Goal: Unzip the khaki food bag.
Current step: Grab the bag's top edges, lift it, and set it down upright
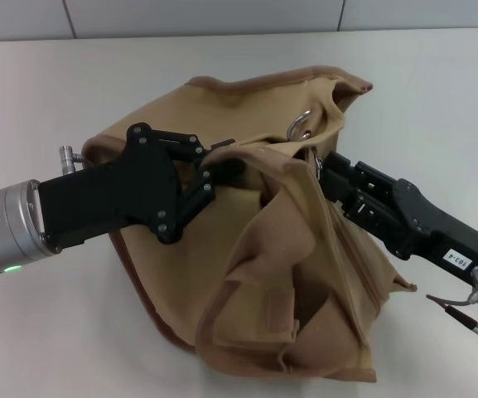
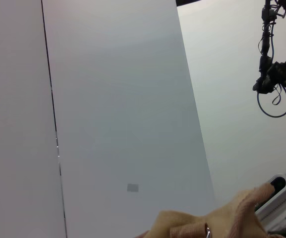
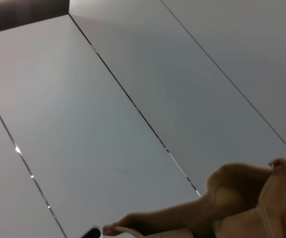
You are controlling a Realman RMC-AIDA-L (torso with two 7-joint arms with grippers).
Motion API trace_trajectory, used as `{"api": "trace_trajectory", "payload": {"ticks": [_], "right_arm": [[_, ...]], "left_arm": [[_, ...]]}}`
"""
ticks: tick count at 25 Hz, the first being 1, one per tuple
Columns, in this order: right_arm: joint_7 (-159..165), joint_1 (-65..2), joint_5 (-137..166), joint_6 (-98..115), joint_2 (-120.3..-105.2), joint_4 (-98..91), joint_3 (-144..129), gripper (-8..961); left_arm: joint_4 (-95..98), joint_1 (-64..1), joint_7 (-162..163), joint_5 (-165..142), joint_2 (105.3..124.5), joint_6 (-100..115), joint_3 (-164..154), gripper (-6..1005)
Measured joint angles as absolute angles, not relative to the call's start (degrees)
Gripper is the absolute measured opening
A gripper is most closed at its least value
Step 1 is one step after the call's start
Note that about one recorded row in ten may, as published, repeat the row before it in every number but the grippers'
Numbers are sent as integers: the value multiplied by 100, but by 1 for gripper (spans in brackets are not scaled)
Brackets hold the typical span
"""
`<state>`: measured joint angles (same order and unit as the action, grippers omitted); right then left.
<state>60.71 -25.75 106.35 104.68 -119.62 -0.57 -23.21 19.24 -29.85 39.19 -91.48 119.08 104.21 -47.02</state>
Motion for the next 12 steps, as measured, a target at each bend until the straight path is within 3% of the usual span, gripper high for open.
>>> {"api": "trace_trajectory", "payload": {"ticks": [1, 3, 12], "right_arm": [[6070, -2575, 10635, 10431, -11962, -50, -2320, 630], [6042, -2575, 10634, 10366, -11963, -29, -2323, 422], [5915, -2532, 10634, 10204, -11970, 19, -2329, 325]], "left_arm": [[1924, -2988, 3920, -9148, 11909, 10421, -4702, 59], [1924, -2996, 3919, -9150, 11909, 10421, -4705, 59], [1925, -2997, 3919, -9151, 11909, 10414, -4711, 59]]}}
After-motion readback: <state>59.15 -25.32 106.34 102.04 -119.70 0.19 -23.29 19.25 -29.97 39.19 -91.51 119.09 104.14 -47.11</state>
